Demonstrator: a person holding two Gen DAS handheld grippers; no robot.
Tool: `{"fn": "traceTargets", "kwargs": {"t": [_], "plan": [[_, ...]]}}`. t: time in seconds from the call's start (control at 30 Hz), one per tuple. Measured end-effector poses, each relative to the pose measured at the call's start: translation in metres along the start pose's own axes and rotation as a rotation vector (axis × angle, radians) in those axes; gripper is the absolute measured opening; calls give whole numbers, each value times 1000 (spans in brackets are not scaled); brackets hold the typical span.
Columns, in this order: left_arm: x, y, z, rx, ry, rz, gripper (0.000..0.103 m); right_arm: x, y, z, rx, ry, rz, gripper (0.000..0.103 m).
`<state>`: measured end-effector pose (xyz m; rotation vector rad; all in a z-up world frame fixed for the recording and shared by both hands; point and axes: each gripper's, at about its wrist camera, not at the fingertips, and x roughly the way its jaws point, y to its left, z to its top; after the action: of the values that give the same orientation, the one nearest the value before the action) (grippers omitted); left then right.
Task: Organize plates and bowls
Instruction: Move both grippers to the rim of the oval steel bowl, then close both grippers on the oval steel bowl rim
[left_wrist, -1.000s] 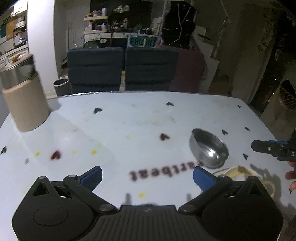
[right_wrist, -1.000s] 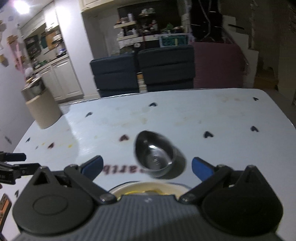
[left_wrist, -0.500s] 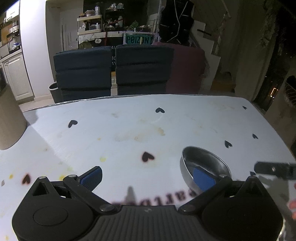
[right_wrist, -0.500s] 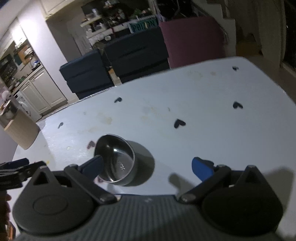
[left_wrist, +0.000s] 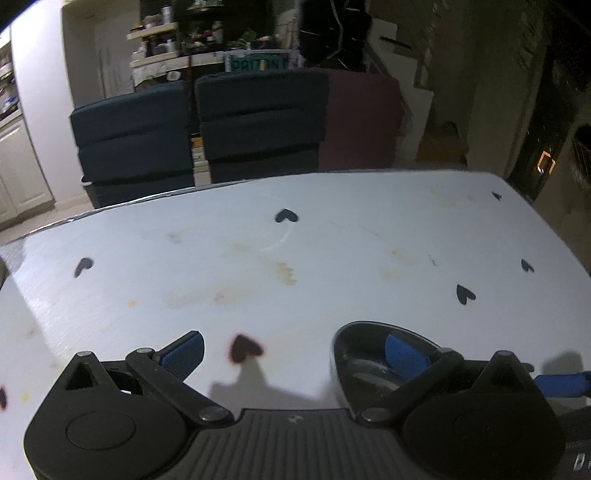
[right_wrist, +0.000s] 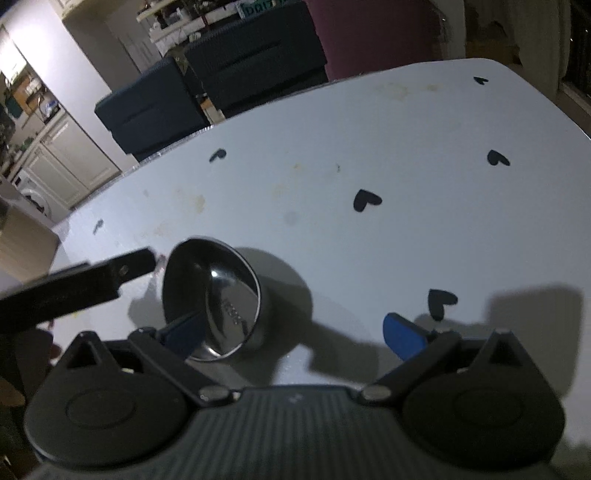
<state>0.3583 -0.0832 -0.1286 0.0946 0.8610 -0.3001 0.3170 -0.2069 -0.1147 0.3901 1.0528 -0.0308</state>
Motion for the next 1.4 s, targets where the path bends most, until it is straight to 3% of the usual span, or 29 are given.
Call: {"fn": "traceTargets", "kwargs": {"t": [0.23, 0.4, 0.53, 0.7, 0.83, 0.93, 1.03, 1.17, 1.27, 1.4], "plan": [[20, -7, -1, 69, 17, 46, 103, 16, 7, -2, -65, 26, -52, 103], [26, 7, -1, 41, 29, 99, 103, 17, 6, -4, -111, 26, -75, 103], [25, 15, -3, 20, 39, 82, 103, 18, 1, -3, -117, 18, -77, 103], [20, 16, -6, 64, 47, 107, 103, 15, 0, 3, -140, -17, -106, 103], [17, 27, -12, 49, 69, 107, 103, 21, -6, 10, -162, -52, -245, 102], [14, 33, -16, 34, 85, 94, 103, 29, -19, 16, -123, -51, -298, 100], [12, 36, -17, 31, 85, 83, 103, 26, -32, 24, -11, -61, -256, 97], [10, 35, -16, 31, 81, 75, 103, 13, -31, 30, 99, -86, -85, 97], [8, 34, -17, 39, 83, 68, 103, 12, -12, 27, 55, -60, 15, 97], [4, 36, -19, 37, 81, 64, 103, 24, 16, 23, -41, 5, 35, 97]]}}
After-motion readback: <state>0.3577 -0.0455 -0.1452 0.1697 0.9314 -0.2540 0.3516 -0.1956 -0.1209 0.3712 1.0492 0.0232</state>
